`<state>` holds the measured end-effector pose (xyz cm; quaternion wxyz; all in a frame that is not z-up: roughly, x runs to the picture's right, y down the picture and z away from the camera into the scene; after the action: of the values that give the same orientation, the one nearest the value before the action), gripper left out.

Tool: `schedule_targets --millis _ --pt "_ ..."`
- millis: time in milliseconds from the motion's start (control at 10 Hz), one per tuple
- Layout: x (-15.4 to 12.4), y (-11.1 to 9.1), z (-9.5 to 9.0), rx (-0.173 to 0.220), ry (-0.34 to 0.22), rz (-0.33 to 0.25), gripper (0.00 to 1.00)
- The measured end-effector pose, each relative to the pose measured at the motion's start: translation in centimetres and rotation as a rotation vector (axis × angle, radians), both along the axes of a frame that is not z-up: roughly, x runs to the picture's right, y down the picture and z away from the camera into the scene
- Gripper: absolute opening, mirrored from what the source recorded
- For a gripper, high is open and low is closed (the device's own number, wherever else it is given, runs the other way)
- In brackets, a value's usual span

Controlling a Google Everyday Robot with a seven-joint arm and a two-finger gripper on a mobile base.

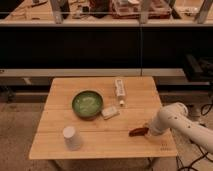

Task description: Drag the pepper across the table

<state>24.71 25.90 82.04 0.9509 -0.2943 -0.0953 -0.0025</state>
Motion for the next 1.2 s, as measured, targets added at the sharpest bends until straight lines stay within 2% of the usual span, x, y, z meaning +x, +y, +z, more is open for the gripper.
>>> schedule_targets --millis 400,500,900,1200 --pt "-1.2 0.9 -0.6 0.007 0.055 -0.077 0.30" --pt "-2.4 0.8 -0.7 0.013 0.064 -0.114 0.30" --pt "-5.5 0.4 -0.7 0.007 0.074 -0.197 0.30" --pt "-8.5 0.1 -0.3 0.003 0.046 -0.240 0.30"
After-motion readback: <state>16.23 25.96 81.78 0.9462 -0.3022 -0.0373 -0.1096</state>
